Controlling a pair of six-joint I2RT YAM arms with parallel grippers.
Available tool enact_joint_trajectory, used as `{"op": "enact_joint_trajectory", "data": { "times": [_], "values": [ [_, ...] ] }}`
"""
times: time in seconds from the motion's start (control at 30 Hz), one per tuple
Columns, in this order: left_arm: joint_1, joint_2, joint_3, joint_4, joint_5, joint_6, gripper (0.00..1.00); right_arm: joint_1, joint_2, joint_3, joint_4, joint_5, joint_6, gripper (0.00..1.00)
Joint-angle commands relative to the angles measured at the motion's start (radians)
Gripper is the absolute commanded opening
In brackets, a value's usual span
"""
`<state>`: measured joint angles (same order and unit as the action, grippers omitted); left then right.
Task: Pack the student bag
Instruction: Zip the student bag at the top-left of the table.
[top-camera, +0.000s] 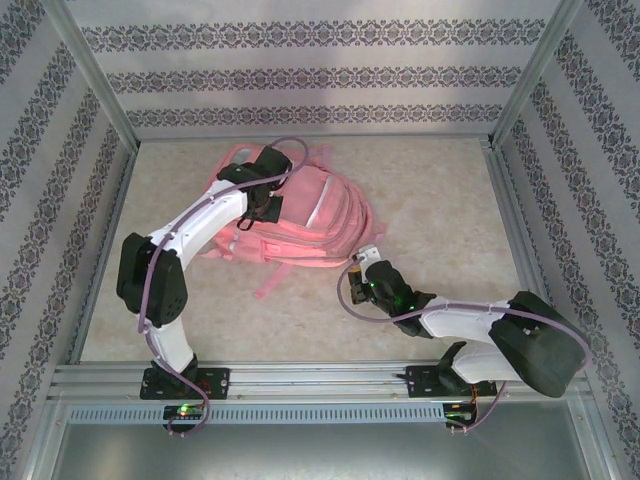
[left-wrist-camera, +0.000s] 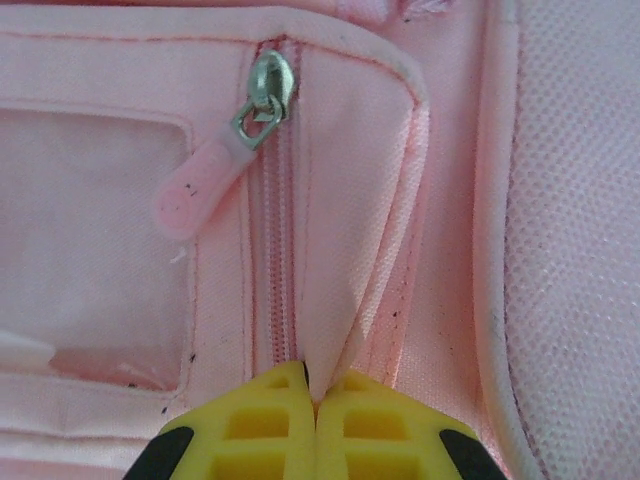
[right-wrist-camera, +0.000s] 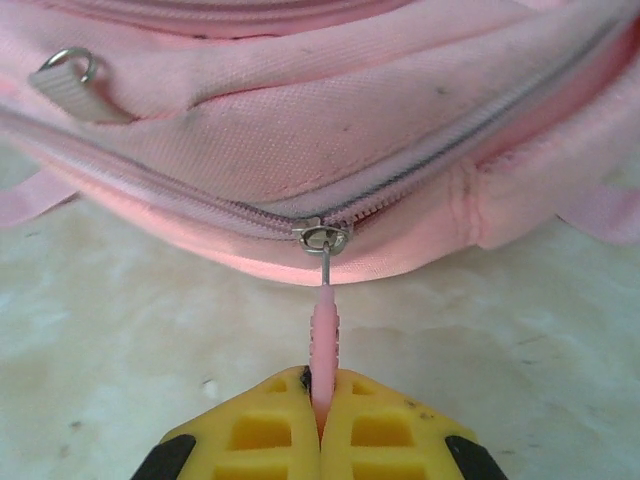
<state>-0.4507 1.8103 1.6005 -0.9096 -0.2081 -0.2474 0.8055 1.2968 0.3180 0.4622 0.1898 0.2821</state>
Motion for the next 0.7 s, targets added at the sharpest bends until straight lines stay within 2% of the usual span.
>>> {"op": "enact_joint_trajectory", "data": {
  "times": [0.0,0.07,0.13,0.27,0.33,0.43,0.53,0.67],
  "values": [
    [0.03,0.031,0.094,0.067,-0.122,0.1,0.0,0.038,0.033,0.018,0.005,-0.057,-0.041,0.0],
    [0.029,0.054,0.125,0.063,-0.148,0.126,0.01,0.055,0.067,0.062,0.004,-0.074,-0.046,0.0],
    [0.031,0.072,0.151,0.062,-0.178,0.134,0.07,0.079,0.116,0.104,0.01,-0.089,-0.044,0.0],
    [0.048,0.07,0.175,0.023,-0.183,0.048,0.18,0.14,0.222,0.193,0.029,-0.107,-0.022,0.0],
    [0.072,0.037,0.16,-0.003,-0.123,-0.026,0.27,0.164,0.258,0.226,0.044,-0.112,-0.001,0.0],
    [0.107,-0.058,0.07,-0.012,0.017,-0.15,0.32,0.193,0.289,0.255,0.061,-0.106,0.019,0.0],
    [0.111,-0.208,-0.101,0.041,0.09,-0.281,0.5,0.207,0.297,0.256,0.082,-0.098,0.039,0.0],
    [0.108,-0.389,-0.319,0.115,0.27,-0.521,0.53,0.21,0.291,0.241,0.109,-0.093,0.068,0.0]
  ]
}}
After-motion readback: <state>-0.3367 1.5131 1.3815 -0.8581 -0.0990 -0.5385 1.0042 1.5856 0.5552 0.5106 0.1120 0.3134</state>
